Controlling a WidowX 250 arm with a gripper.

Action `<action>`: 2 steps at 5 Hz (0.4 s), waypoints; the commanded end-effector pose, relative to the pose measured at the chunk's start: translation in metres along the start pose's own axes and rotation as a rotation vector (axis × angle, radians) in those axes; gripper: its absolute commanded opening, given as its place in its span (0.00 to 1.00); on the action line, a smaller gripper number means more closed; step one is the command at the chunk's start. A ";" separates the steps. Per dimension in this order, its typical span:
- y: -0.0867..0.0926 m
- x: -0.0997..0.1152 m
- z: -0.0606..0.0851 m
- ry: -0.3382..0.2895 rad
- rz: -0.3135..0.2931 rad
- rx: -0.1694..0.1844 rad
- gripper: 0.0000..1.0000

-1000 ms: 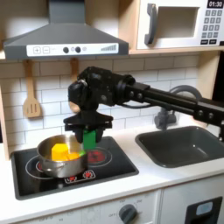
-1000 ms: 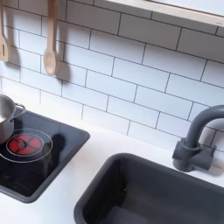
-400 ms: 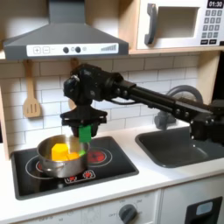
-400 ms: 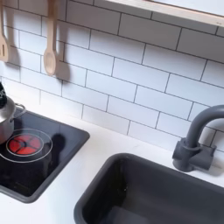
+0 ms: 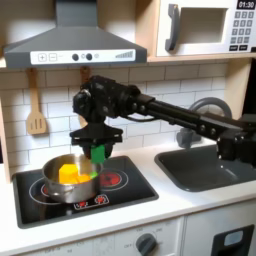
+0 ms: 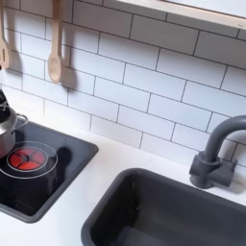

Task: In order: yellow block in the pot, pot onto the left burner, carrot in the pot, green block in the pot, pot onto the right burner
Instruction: 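Put the green block in the pot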

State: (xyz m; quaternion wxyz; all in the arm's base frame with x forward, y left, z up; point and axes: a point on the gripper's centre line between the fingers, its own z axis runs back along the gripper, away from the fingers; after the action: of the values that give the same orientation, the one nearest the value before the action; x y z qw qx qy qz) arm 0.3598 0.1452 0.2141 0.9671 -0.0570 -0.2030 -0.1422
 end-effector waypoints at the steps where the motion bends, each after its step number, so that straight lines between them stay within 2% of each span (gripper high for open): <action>1: 0.000 -0.008 -0.009 -0.002 0.048 -0.010 0.00; 2: 0.000 -0.010 -0.016 0.001 0.073 -0.025 0.00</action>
State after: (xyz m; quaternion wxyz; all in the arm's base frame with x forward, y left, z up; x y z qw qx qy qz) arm 0.3589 0.1427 0.1970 0.9704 -0.0752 -0.2008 -0.1108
